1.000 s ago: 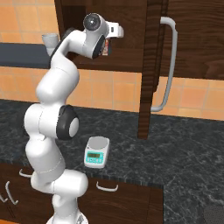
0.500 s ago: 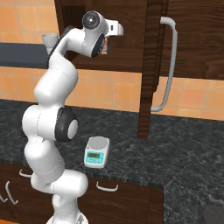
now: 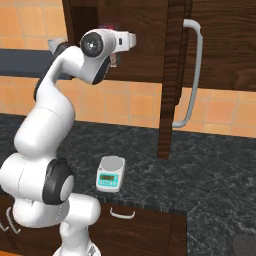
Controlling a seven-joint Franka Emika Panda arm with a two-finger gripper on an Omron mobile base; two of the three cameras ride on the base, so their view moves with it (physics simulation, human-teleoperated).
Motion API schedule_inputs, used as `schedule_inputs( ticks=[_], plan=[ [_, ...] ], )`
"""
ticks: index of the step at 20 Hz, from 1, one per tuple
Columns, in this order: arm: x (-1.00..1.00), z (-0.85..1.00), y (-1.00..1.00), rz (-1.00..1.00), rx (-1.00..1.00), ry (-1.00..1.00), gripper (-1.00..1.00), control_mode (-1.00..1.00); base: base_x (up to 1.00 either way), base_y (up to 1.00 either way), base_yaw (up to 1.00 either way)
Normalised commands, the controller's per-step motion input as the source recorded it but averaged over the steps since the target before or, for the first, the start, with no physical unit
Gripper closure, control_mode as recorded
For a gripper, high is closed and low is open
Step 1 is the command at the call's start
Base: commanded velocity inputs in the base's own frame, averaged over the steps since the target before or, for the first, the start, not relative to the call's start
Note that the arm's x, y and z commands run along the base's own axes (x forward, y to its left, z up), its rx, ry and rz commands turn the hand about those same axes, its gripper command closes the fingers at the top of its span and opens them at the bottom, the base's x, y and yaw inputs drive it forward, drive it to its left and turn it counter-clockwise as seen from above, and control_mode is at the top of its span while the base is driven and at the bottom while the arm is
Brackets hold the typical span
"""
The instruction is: Pick the cereal and place it on the digital scale for weighing, and close the cabinet.
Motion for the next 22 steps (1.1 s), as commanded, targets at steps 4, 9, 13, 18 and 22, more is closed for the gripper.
schedule_inputs(
  ticks=[4, 9, 13, 18, 22],
  plan=[
    [-1.0, 0.0, 0.0, 0.0, 0.0, -0.21, 1.0, -1.0, 0.0, 0.0, 0.0],
    [-1.0, -0.02, 0.0, 0.01, 0.0, -0.05, 1.0, -1.0, 0.0, 0.0, 0.0],
    [-1.0, -0.23, 0.0, 0.08, 0.0, 0.03, 1.0, -1.0, 0.0, 0.0, 0.0],
    [-1.0, -0.54, 0.17, 0.33, -0.02, 0.15, 1.0, -1.0, 0.0, 0.0, 0.0],
    [-0.6, -0.74, 0.16, 0.5, 0.0, 0.21, 1.0, -1.0, 0.0, 0.0, 0.0]
  ],
)
